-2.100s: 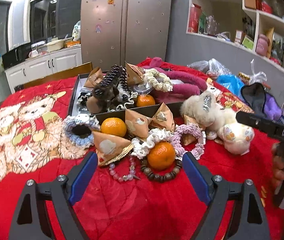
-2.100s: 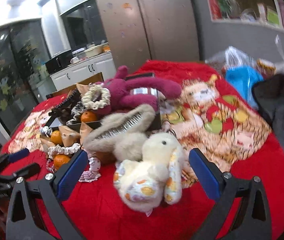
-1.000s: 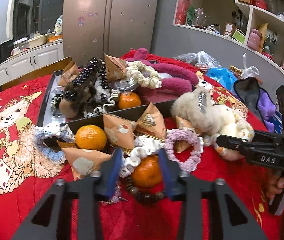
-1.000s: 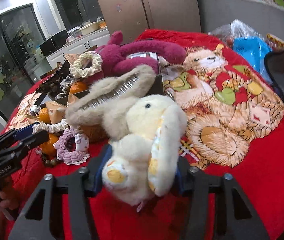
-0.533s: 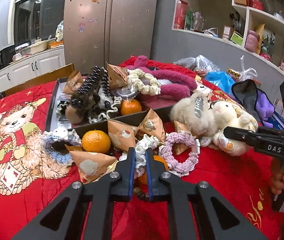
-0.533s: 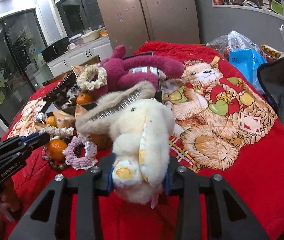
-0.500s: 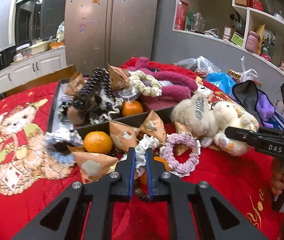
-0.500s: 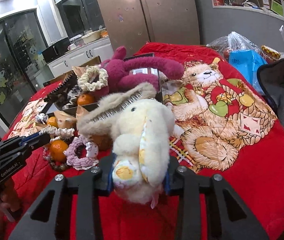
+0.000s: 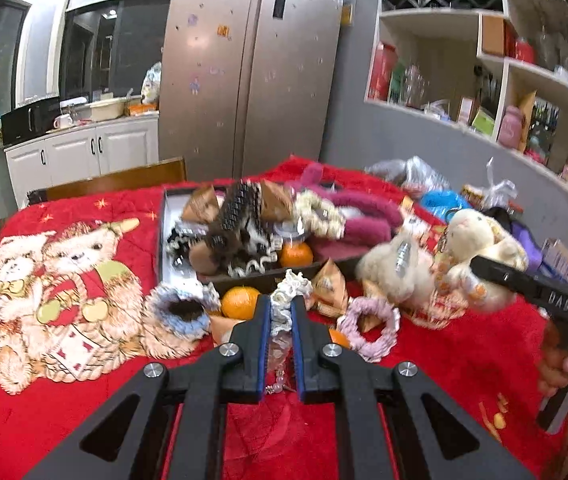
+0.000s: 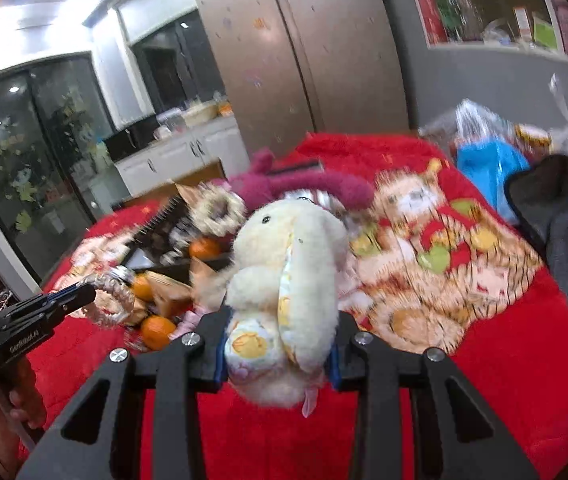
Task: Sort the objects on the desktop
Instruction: 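Lift and carry the scrunchie with the left gripper while the right gripper carries the rabbit toward the box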
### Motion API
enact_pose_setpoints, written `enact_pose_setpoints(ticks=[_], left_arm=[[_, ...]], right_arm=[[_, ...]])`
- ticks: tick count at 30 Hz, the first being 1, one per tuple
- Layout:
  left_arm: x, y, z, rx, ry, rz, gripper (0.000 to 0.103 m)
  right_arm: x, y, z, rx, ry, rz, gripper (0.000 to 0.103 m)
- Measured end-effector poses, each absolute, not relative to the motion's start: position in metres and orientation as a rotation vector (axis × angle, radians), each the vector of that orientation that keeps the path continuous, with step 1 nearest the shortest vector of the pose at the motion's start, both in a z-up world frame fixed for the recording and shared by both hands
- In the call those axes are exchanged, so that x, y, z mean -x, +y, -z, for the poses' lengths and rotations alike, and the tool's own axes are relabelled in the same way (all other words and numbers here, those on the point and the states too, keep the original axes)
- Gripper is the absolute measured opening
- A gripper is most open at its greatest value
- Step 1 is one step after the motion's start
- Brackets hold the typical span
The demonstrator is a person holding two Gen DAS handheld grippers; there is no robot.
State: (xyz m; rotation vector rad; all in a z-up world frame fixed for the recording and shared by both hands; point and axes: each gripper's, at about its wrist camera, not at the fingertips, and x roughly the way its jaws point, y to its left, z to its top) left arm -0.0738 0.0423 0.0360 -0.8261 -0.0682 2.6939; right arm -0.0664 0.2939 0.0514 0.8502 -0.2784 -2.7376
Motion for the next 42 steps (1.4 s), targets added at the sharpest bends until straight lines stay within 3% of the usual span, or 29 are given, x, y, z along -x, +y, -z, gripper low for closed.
enact_pose_setpoints(ticks=[15, 42], left_arm=[[0.063, 0.035, -0.048, 0.781, -0.083, -2.718, 0.010], [0.067, 0.025, -0.055, 0.819, -0.081, -2.798, 0.010]], right_arm=[[0.043, 0.220, -0.045, -0.778, -0.168, 2.587, 0.036], [0.049, 0.207, -0.036, -0.805, -0.206, 2.545, 0.037]])
